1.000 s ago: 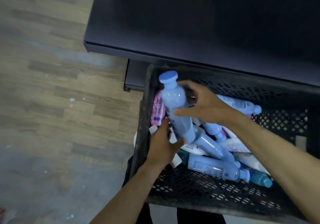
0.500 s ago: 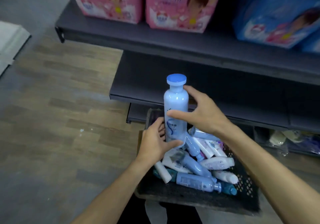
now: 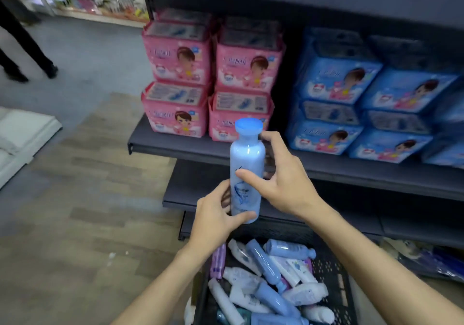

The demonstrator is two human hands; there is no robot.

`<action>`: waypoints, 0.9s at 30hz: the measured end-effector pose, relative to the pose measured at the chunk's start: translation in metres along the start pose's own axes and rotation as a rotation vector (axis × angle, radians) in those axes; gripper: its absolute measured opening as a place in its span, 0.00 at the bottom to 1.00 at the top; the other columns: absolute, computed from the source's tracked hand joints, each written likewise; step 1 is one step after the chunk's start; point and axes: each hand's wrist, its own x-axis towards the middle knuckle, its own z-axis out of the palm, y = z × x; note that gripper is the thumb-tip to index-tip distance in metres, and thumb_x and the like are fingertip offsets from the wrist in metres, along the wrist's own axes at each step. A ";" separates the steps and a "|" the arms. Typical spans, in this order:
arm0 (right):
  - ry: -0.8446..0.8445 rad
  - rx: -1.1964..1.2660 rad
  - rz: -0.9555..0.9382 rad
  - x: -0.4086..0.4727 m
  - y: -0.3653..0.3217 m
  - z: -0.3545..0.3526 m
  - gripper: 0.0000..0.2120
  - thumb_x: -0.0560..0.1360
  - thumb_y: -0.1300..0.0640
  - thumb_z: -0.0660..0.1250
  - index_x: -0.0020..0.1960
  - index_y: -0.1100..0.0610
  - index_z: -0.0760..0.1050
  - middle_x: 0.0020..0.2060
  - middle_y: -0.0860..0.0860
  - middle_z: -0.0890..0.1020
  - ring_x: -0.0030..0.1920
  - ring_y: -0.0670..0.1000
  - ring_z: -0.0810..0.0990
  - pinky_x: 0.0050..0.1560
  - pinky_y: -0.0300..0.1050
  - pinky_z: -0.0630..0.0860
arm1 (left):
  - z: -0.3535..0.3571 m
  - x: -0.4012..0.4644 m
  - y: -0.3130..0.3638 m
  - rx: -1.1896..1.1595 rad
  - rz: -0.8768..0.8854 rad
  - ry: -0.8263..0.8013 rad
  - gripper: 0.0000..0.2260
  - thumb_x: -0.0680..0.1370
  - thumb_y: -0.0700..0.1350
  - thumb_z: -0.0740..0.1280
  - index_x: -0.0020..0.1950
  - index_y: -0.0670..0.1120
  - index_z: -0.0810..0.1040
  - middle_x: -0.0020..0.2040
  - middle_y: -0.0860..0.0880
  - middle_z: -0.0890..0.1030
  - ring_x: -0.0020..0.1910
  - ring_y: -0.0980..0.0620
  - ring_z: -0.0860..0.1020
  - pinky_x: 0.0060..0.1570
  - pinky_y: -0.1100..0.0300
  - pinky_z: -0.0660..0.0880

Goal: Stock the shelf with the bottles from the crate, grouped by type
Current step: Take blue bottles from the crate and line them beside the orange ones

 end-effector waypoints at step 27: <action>0.268 0.071 -0.479 0.114 -0.262 -0.199 0.26 0.73 0.49 0.75 0.67 0.42 0.68 0.56 0.44 0.80 0.50 0.49 0.85 0.52 0.51 0.82 | -0.069 0.081 0.340 0.351 0.735 0.358 0.29 0.64 0.63 0.77 0.63 0.58 0.78 0.48 0.66 0.83 0.48 0.68 0.80 0.46 0.76 0.74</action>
